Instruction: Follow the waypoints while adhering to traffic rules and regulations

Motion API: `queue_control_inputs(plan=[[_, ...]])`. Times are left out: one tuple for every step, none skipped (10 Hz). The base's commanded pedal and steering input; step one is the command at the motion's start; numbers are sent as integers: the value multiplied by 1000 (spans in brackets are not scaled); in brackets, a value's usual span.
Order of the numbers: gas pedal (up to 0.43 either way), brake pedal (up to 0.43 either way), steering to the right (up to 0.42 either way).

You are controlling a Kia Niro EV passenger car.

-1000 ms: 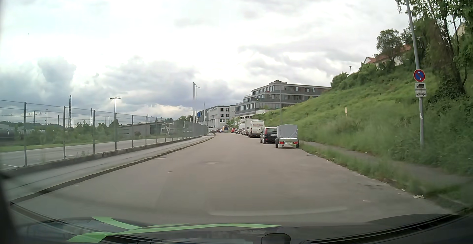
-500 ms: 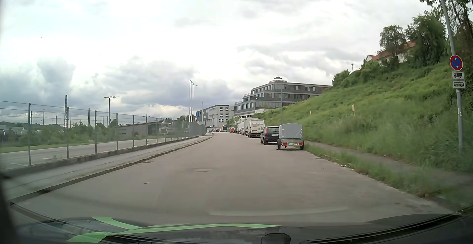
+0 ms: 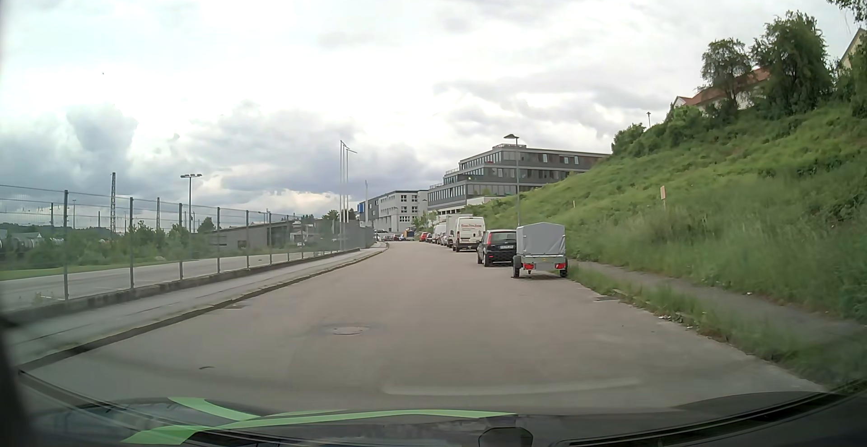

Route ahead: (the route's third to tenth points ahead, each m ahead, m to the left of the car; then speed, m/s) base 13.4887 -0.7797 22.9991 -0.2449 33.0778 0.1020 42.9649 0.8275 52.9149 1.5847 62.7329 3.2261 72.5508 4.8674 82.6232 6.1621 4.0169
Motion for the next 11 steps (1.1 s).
queue_control_inputs(plan=[[0,37,1],[0,37,1],[0,37,1],[0,37,-2],[0,37,-8],[0,43,-14],[0,43,-13],[0,43,-10],[0,43,-9],[0,43,-9],[0,43,-8]])
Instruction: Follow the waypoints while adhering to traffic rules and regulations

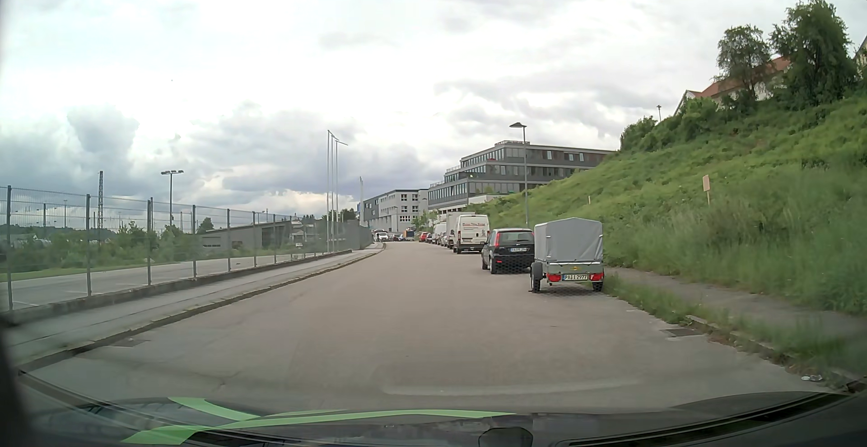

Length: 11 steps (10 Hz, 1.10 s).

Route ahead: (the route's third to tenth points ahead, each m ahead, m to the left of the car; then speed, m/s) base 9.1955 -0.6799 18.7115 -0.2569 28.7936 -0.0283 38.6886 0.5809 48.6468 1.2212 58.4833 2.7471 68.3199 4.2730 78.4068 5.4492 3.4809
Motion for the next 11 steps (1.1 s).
queue_control_inputs(plan=[[0,43,-8],[0,43,-8],[0,43,-8],[0,43,-8],[0,43,-11],[0,43,-14],[0,43,-15],[0,49,-15],[0,49,-15],[0,49,-15],[0,49,-14]])
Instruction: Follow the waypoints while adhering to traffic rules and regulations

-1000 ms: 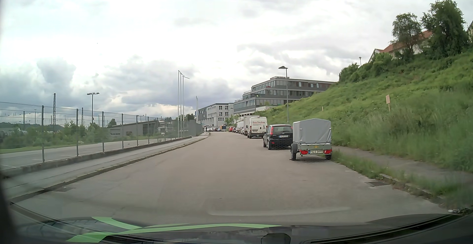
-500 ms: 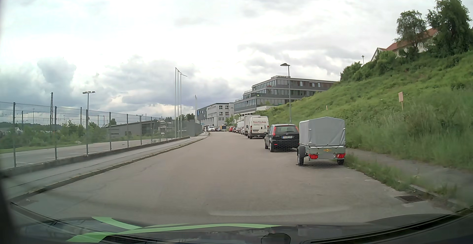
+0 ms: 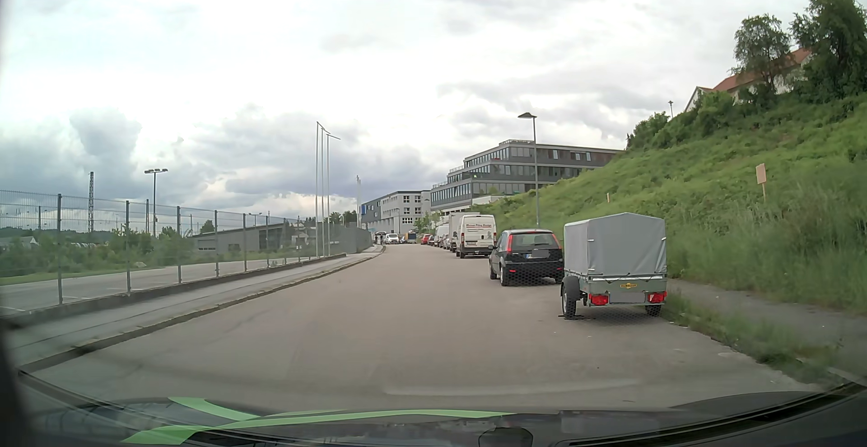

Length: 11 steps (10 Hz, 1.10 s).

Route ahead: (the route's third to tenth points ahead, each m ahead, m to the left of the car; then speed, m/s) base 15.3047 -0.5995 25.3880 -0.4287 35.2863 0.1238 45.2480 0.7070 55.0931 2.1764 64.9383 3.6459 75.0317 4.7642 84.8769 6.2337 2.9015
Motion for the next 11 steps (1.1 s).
queue_control_inputs(plan=[[0,43,-14],[0,43,-13],[0,37,-14],[0,37,-14],[0,30,-14],[0,37,-13],[0,37,-12],[0,30,-11],[0,30,-11],[0,30,-12],[0,30,-11]])
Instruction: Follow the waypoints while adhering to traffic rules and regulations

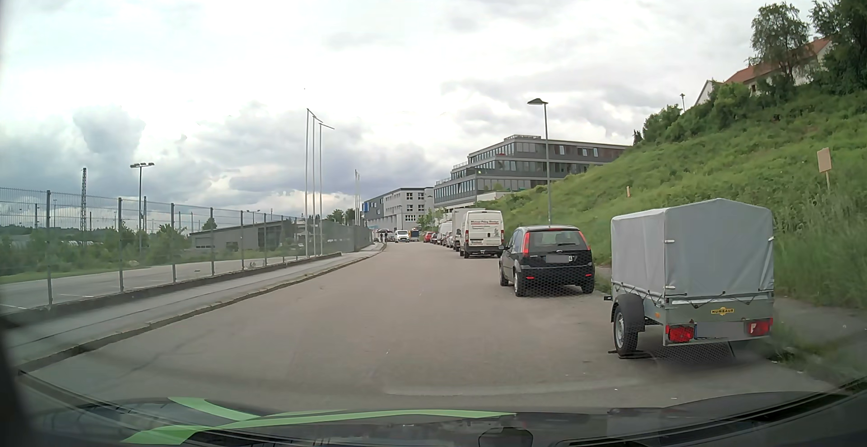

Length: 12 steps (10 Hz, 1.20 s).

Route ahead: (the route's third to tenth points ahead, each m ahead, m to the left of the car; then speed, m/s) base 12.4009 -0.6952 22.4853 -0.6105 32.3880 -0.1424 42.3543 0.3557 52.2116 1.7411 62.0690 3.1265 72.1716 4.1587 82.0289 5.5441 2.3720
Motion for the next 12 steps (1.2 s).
queue_control_inputs(plan=[[0,30,-11],[0,30,-11],[0,30,-11],[0,30,-11],[0,30,-11],[0,30,-11],[0,24,-12],[0,30,-11],[0,24,-11],[0,24,-11],[0,24,-11],[0,24,-11]])
